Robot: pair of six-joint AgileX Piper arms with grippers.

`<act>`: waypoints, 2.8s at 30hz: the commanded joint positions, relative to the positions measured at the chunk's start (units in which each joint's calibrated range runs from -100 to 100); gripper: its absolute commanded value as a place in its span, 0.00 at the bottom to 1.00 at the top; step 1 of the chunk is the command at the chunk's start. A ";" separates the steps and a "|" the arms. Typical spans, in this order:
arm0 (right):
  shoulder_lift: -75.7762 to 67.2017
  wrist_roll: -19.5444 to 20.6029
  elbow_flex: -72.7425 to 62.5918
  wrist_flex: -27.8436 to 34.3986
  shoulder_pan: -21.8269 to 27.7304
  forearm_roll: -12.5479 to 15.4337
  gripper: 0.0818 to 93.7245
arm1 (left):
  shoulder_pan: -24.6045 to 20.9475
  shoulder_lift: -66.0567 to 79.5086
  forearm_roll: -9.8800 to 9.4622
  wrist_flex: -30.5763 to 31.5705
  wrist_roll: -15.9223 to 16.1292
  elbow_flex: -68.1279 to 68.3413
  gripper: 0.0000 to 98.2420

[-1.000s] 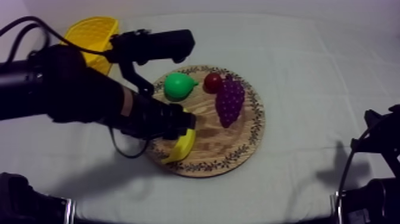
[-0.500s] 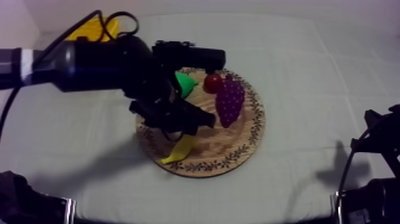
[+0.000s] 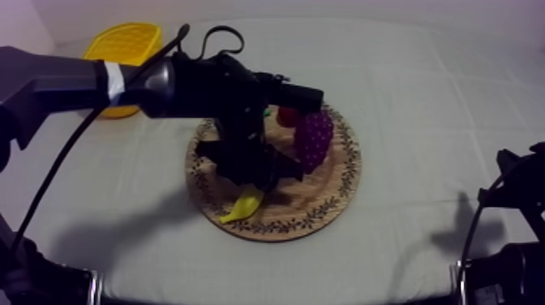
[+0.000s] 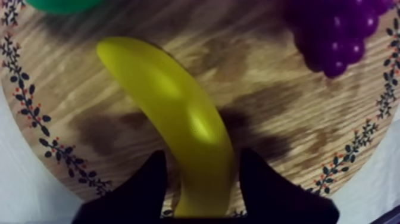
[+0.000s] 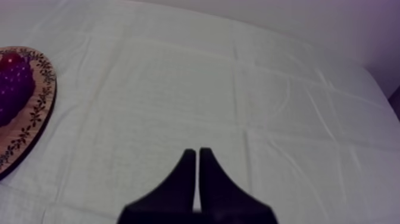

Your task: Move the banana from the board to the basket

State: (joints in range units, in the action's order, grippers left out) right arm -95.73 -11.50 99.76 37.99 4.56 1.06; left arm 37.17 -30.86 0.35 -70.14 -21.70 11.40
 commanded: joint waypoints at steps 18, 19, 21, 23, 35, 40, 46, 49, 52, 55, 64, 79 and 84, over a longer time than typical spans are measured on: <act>-0.02 0.00 0.02 0.00 -0.02 -0.01 0.00 | 2.84 1.25 -6.38 -8.62 -1.09 -5.66 0.18; -0.02 0.00 0.02 0.00 -0.03 -0.01 0.00 | 2.92 2.36 -7.19 -10.11 -1.25 -6.51 0.18; -0.02 0.00 0.02 0.00 -0.04 -0.01 0.00 | 2.74 4.87 -8.81 -12.80 -1.41 -8.28 0.18; -0.02 0.00 0.02 0.00 -0.04 -0.01 0.00 | 2.13 7.62 -10.52 -15.21 -1.25 -10.22 0.18; -0.02 0.00 0.02 0.00 -0.04 -0.01 0.00 | -11.47 15.65 -18.36 -23.54 5.53 -25.67 0.19; -0.02 0.00 0.02 0.00 -0.04 -0.01 0.00 | -19.31 12.77 -18.64 -22.09 8.75 -31.56 0.19; -0.02 0.00 0.02 0.00 -0.04 -0.01 0.00 | -26.50 7.86 -18.54 -19.85 11.28 -36.86 0.19; -0.02 0.00 0.02 0.00 -0.04 -0.01 0.00 | -28.88 5.58 -18.67 -18.66 11.75 -37.54 0.20; -0.02 0.00 0.02 0.00 -0.04 -0.01 0.00 | -30.73 3.40 -18.51 -16.80 11.92 -37.07 0.20; -0.02 0.00 0.02 0.00 -0.04 -0.01 0.00 | -31.85 1.35 -18.27 -14.87 11.80 -35.91 0.20; -0.02 0.00 0.02 0.00 -0.04 -0.01 0.00 | -32.95 -3.48 -16.43 -8.38 11.03 -31.80 0.21; -0.02 0.00 0.02 0.00 -0.04 -0.01 0.00 | -32.83 -5.73 -14.18 -2.79 13.14 -28.45 0.32; -0.02 0.00 0.02 0.00 -0.04 -0.01 0.00 | -33.02 -5.35 -13.38 -1.62 14.23 -27.97 0.36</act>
State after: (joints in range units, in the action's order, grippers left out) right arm -95.73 -11.50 99.76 38.00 4.53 1.06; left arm 4.16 -36.36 -13.14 -72.08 -7.56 -16.72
